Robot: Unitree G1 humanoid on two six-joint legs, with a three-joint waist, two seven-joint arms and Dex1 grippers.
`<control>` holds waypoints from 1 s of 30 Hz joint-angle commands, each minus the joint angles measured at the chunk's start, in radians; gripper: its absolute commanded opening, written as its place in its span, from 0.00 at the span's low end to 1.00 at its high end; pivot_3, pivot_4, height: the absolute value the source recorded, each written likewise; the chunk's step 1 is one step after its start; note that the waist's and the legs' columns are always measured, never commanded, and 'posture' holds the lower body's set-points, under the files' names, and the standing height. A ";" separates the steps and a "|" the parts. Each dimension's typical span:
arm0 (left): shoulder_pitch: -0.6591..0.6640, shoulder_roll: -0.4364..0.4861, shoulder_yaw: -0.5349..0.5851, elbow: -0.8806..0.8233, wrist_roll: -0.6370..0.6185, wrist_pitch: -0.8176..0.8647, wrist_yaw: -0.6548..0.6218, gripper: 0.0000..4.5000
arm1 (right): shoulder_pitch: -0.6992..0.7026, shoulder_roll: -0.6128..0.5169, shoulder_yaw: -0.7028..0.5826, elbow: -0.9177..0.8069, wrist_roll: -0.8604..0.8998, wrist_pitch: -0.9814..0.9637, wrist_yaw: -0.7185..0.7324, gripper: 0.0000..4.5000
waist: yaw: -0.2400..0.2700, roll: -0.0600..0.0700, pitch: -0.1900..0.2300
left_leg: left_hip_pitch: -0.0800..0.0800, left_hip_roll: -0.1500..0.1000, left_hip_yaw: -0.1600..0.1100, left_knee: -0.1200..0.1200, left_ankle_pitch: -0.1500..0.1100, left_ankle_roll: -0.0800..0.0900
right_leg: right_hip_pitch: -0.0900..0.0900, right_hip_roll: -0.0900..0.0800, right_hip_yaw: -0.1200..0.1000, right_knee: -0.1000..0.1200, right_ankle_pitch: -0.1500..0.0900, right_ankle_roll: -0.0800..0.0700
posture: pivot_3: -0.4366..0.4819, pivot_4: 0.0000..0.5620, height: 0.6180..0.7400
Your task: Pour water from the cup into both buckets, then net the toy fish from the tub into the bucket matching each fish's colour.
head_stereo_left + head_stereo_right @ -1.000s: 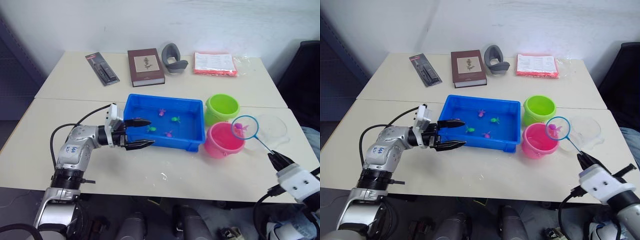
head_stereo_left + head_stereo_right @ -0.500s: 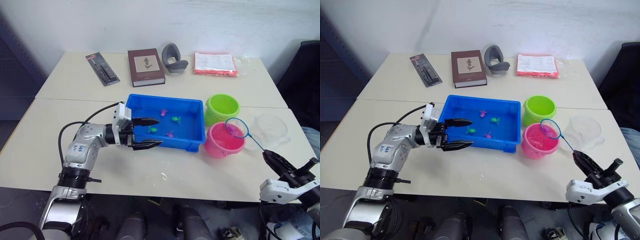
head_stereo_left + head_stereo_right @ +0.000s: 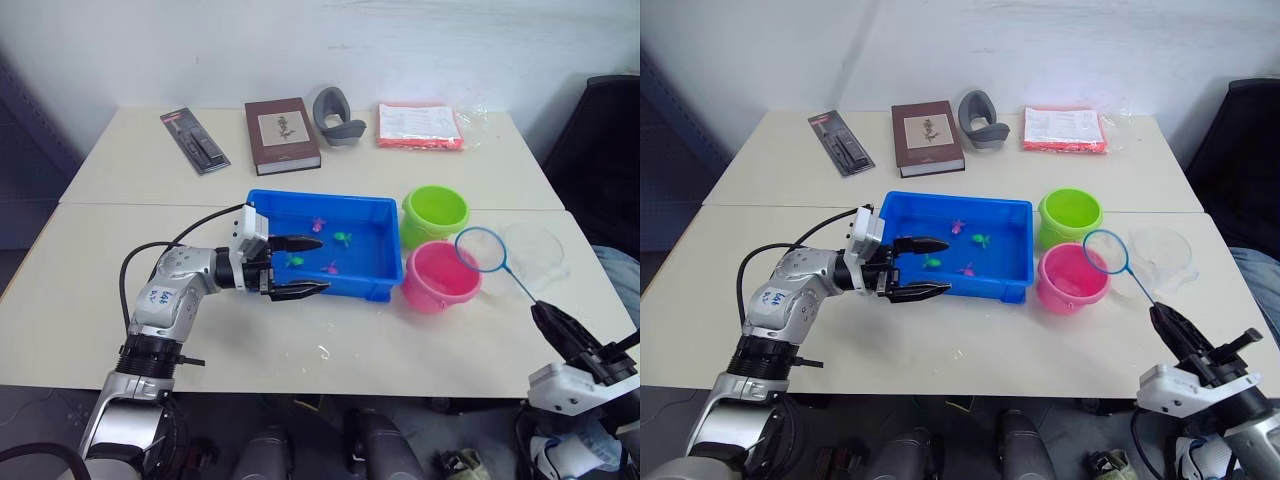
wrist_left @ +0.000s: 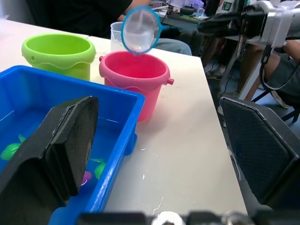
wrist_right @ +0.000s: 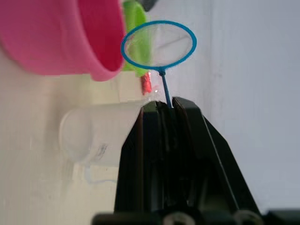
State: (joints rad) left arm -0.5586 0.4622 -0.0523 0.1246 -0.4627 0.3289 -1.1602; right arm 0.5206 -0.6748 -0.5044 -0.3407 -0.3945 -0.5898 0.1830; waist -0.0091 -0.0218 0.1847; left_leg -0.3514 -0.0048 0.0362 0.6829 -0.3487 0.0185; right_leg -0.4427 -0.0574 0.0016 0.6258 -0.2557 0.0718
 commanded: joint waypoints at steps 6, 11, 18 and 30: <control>0.046 0.105 0.125 0.025 -0.012 -0.033 0.006 0.99 | -0.285 -0.135 0.237 -0.264 0.581 0.598 0.320 0.00 | -0.016 0.000 0.000 | 0.001 0.001 -0.001 0.000 0.000 0.000 | 0.000 -0.001 -0.001 0.002 0.000 0.000 | 0.48 0.27 1.00; 0.074 0.147 0.170 0.070 0.002 -0.080 0.004 0.99 | -0.656 -0.161 0.493 -0.138 0.533 0.855 0.435 0.00 | -0.018 -0.001 0.000 | 0.001 0.000 -0.001 0.000 0.000 0.000 | 0.000 -0.003 -0.003 0.001 0.000 0.000 | 0.48 0.27 1.00; 0.105 0.199 0.185 0.108 0.024 -0.136 -0.023 0.99 | -0.942 -0.167 0.703 0.041 0.411 0.918 0.578 0.00 | 0.002 0.000 0.000 | -0.003 0.000 -0.003 0.000 0.000 0.000 | -0.003 -0.004 -0.007 -0.001 0.000 -0.001 | 0.48 0.27 1.00; 0.123 0.237 0.183 0.095 0.026 -0.158 -0.064 0.99 | -1.154 -0.150 0.856 0.213 0.278 0.898 0.788 0.00 | 0.006 0.000 0.000 | -0.005 0.000 -0.003 0.000 0.000 0.000 | -0.003 -0.005 -0.008 -0.004 0.000 -0.001 | 0.48 0.27 1.00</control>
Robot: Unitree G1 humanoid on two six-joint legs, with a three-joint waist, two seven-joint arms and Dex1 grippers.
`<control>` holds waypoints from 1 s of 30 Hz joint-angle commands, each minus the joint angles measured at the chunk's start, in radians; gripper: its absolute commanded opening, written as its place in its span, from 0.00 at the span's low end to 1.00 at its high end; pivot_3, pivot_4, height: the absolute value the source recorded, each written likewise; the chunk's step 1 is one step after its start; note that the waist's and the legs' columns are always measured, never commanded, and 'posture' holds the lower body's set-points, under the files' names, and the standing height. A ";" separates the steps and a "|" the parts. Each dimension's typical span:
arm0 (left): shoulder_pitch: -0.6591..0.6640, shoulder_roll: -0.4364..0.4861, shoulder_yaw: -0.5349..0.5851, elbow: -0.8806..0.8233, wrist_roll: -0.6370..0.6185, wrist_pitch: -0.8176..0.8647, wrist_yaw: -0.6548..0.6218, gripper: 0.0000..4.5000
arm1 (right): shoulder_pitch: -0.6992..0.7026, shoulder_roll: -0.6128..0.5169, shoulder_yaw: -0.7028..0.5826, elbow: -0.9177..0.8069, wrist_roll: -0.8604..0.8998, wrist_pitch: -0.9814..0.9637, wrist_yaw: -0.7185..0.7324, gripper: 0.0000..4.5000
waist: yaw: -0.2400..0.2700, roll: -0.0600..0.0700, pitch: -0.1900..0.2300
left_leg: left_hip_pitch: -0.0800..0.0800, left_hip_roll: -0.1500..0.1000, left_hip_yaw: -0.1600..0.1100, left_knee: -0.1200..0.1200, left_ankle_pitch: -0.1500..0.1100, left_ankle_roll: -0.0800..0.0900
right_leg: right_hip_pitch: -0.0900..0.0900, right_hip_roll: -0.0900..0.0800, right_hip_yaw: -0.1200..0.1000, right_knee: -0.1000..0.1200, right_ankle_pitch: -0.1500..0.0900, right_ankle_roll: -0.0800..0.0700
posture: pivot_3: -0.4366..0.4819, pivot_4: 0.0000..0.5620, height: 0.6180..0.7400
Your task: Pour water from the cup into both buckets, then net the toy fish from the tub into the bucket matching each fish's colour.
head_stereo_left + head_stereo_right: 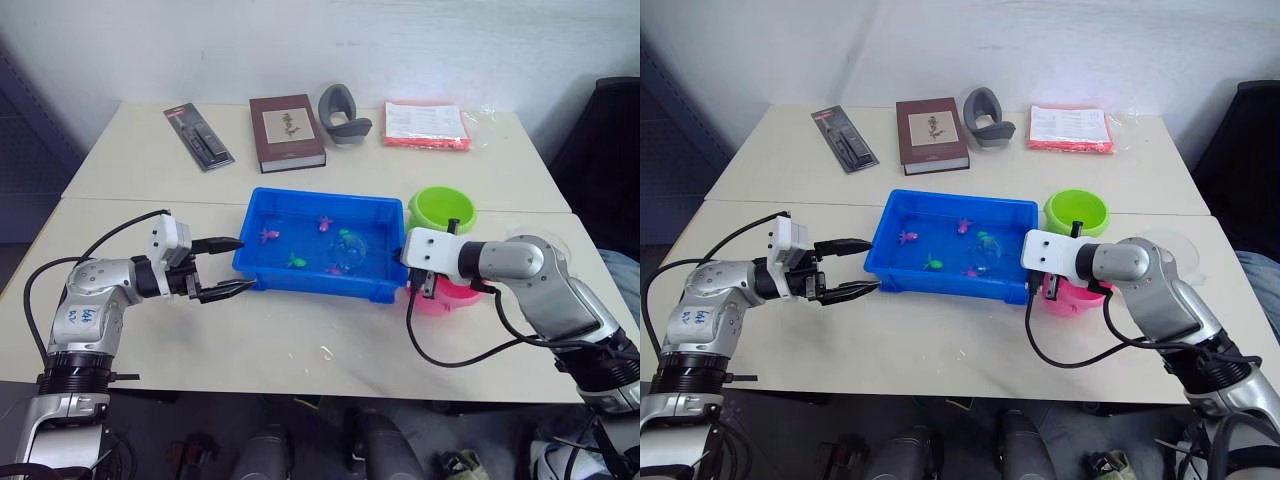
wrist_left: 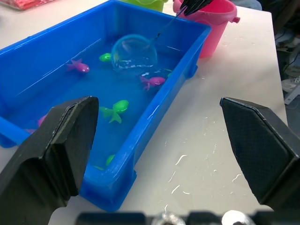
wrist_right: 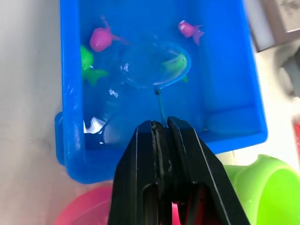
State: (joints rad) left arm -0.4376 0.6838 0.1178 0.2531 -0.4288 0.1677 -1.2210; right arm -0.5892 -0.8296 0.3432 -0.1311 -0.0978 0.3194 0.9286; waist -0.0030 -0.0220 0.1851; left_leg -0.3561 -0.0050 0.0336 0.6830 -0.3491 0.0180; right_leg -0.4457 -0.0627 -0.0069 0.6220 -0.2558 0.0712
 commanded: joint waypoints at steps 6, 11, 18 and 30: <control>0.009 0.020 0.018 -0.074 -0.016 0.033 0.004 0.99 | -0.083 0.025 0.026 0.022 -0.018 0.013 0.123 0.00 | -0.002 0.000 0.000 | 0.000 0.001 0.000 0.000 0.000 0.000 | 0.000 0.001 0.000 0.000 0.000 0.000 | 0.48 0.27 1.00; 0.019 0.024 0.022 -0.103 -0.019 0.058 0.012 0.99 | -0.109 0.087 0.003 0.035 0.035 0.094 0.158 0.00 | -0.002 0.000 0.000 | 0.000 0.001 0.000 0.000 0.000 -0.001 | 0.000 0.001 0.000 0.000 0.000 0.000 | 0.48 0.27 1.00; 0.027 0.020 0.024 -0.133 -0.023 0.082 0.026 0.99 | -0.103 0.146 -0.071 0.006 0.147 0.243 0.159 0.00 | -0.002 0.000 0.000 | 0.000 0.001 -0.001 0.000 0.000 -0.001 | 0.000 0.000 0.000 0.001 0.000 0.000 | 0.48 0.27 1.00; 0.036 0.019 0.028 -0.122 -0.022 0.075 0.023 0.99 | -0.029 0.176 -0.243 -0.055 0.338 0.442 0.079 0.00 | -0.002 0.000 0.000 | 0.000 0.001 -0.001 0.000 -0.001 -0.002 | 0.000 0.000 0.000 0.000 0.000 0.000 | 0.48 0.27 1.00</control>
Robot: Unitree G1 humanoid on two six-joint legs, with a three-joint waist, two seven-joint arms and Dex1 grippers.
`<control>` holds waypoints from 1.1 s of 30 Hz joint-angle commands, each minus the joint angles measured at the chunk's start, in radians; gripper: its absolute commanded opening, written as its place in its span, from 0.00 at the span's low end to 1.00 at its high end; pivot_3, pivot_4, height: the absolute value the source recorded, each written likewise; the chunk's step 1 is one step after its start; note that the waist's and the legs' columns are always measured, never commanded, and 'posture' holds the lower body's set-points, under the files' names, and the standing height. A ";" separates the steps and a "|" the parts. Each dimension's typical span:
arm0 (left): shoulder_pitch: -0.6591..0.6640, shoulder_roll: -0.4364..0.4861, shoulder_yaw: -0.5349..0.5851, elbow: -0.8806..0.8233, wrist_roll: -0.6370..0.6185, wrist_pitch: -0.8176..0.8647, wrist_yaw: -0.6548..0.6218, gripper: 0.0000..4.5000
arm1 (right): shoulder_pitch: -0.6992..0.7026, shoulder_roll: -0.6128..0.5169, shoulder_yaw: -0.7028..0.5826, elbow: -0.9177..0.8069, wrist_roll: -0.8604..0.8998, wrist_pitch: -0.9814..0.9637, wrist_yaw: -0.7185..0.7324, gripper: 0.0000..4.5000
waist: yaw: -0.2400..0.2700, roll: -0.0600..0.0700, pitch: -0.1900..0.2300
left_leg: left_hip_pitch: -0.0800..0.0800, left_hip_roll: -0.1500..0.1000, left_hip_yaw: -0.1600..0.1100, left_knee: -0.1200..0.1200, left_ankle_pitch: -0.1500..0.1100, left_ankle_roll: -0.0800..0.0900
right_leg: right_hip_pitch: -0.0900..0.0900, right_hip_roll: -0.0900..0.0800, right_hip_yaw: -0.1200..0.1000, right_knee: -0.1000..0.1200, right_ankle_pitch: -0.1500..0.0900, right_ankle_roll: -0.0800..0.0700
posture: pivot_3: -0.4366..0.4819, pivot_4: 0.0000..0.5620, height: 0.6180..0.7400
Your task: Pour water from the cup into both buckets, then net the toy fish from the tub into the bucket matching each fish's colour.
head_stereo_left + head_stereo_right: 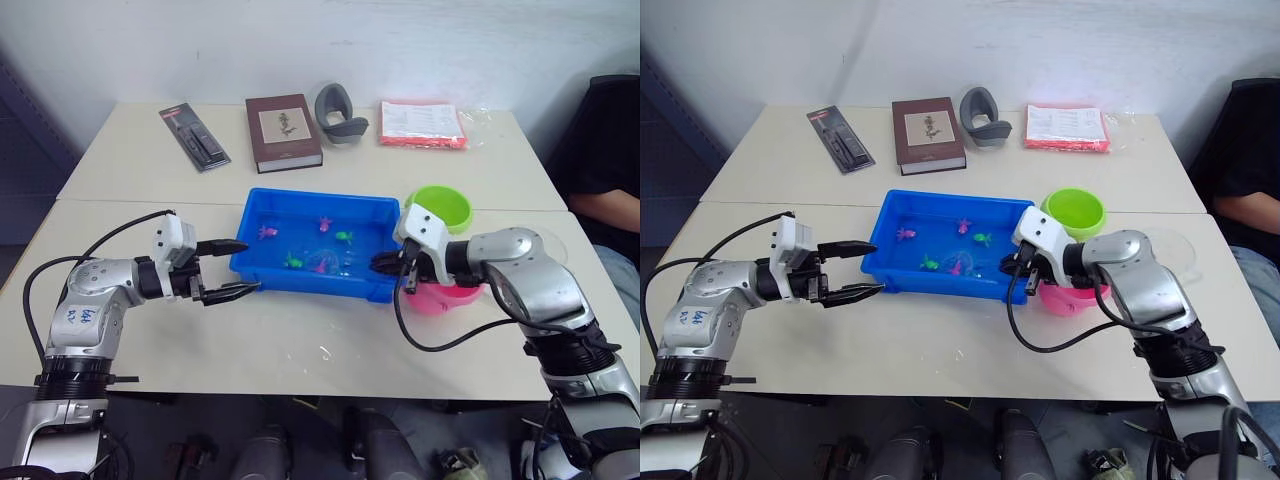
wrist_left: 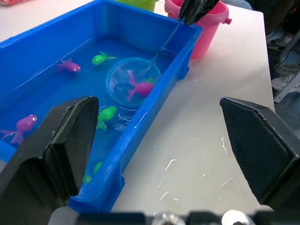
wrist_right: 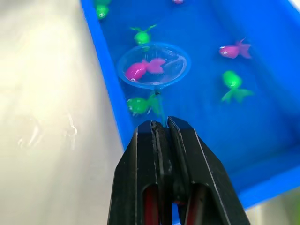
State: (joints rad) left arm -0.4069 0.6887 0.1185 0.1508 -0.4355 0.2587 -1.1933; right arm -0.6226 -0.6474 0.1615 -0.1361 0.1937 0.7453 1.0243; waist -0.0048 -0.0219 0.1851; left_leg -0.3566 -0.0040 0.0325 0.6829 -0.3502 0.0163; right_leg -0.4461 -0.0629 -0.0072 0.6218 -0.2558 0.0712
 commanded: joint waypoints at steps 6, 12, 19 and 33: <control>0.001 0.011 0.026 0.010 -0.014 -0.040 -0.016 0.99 | 0.044 -0.004 -0.138 -0.077 0.109 0.048 -0.070 0.00 | 0.000 0.000 0.000 | 0.000 0.000 0.000 0.000 -0.001 0.001 | 0.000 0.000 0.000 -0.001 0.000 0.000 | 0.48 0.27 1.00; -0.027 -0.014 0.014 0.013 -0.033 -0.036 -0.029 0.99 | 0.144 -0.041 -0.264 -0.176 0.177 0.034 -0.103 0.00 | 0.002 0.000 0.000 | 0.000 0.000 0.000 -0.001 -0.001 0.001 | 0.000 0.000 0.000 -0.001 0.000 0.000 | 0.48 0.27 1.00; -0.081 -0.072 -0.032 -0.034 -0.065 0.028 -0.030 0.99 | 0.371 -0.028 -0.477 -0.401 0.294 -0.033 -0.144 0.00 | 0.005 0.000 0.000 | -0.002 0.000 -0.002 -0.001 -0.001 0.002 | 0.001 -0.001 -0.001 -0.001 0.000 0.000 | 0.48 0.27 1.00; -0.144 -0.175 -0.133 -0.051 -0.063 0.077 -0.051 0.99 | 0.932 0.073 -0.842 -0.556 0.158 -0.368 -0.281 0.00 | 0.001 0.000 0.000 | 0.002 -0.001 0.002 -0.001 -0.001 0.002 | 0.002 0.002 0.002 0.000 0.000 0.001 | 0.48 0.27 1.00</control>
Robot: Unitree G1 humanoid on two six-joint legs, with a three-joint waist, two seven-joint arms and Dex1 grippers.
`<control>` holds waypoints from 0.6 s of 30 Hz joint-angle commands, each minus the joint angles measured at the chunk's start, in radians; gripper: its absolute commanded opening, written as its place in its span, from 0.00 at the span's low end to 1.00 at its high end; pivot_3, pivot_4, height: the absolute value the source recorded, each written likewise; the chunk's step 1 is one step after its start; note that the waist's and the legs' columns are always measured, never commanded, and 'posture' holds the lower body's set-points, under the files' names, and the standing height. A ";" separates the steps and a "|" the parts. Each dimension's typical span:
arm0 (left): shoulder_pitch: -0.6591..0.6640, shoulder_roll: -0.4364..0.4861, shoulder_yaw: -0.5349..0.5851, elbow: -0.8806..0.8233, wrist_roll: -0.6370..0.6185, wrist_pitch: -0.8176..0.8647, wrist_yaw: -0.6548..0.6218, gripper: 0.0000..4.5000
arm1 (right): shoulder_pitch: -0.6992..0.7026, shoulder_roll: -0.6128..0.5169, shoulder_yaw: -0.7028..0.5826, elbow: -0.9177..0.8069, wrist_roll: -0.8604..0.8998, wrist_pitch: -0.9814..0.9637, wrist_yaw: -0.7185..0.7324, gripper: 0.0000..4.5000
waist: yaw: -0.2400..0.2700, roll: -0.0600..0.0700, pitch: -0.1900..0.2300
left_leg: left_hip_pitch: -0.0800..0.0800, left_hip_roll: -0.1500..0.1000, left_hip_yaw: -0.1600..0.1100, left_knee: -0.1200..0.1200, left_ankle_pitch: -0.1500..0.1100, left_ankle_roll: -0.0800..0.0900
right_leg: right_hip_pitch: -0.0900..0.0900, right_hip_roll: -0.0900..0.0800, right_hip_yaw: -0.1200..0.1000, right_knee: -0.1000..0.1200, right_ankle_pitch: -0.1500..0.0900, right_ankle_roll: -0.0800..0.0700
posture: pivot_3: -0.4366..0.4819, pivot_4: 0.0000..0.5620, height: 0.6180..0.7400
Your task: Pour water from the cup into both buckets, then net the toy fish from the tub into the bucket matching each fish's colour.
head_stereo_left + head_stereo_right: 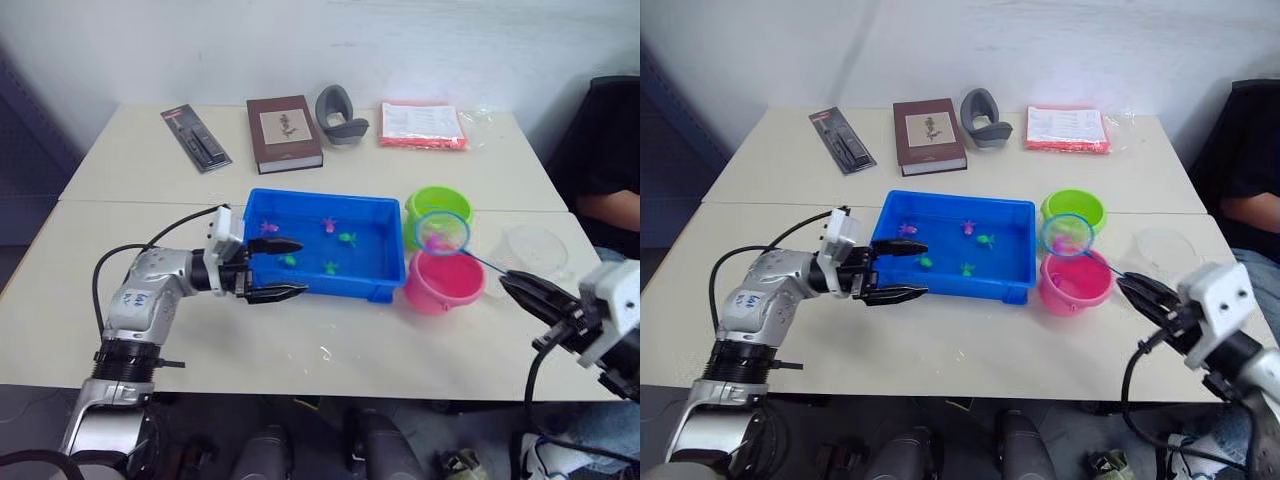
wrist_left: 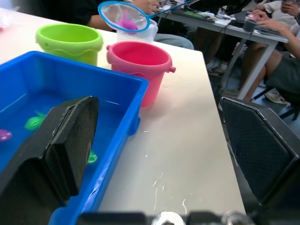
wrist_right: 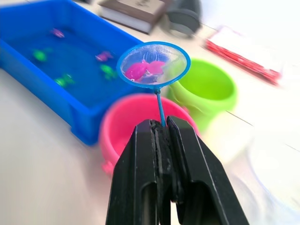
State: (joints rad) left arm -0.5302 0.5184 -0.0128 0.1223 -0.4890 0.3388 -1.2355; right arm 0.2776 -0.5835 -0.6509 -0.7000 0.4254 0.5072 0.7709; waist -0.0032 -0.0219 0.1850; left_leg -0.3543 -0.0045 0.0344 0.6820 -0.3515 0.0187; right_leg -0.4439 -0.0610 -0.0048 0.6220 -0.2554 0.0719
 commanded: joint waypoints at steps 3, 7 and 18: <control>-0.029 -0.012 -0.009 -0.012 -0.008 -0.009 -0.014 0.99 | 0.082 0.008 0.002 0.059 -0.177 -0.260 -0.044 0.00 | 0.002 0.000 0.000 | 0.001 0.000 0.001 0.000 0.000 0.000 | 0.000 0.001 0.001 0.001 0.000 0.000 | 0.48 0.27 1.00; -0.035 -0.024 -0.010 -0.001 -0.003 -0.047 -0.030 0.99 | 0.094 -0.012 0.043 0.150 -0.334 -0.498 -0.086 0.00 | 0.001 0.000 0.000 | 0.001 -0.001 0.002 0.000 0.000 0.000 | 0.000 0.001 0.002 0.001 0.000 0.000 | 0.48 0.27 1.00; -0.049 -0.064 -0.014 0.032 0.014 -0.091 -0.020 0.99 | 0.152 -0.107 0.081 0.406 -1.020 -1.129 -0.490 0.00 | 0.002 0.000 0.000 | 0.001 -0.001 0.002 0.000 0.002 -0.003 | 0.000 0.001 0.004 0.001 0.000 0.000 | 0.48 0.27 1.00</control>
State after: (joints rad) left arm -0.5643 0.4567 -0.0259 0.1704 -0.4718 0.2640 -1.2570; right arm 0.4205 -0.6754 -0.5547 -0.3066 -0.5125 -0.5678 0.3593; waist -0.0008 -0.0220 0.1850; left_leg -0.3528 -0.0059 0.0368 0.6821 -0.3494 0.0155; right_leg -0.4437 -0.0594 -0.0007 0.6228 -0.2553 0.0721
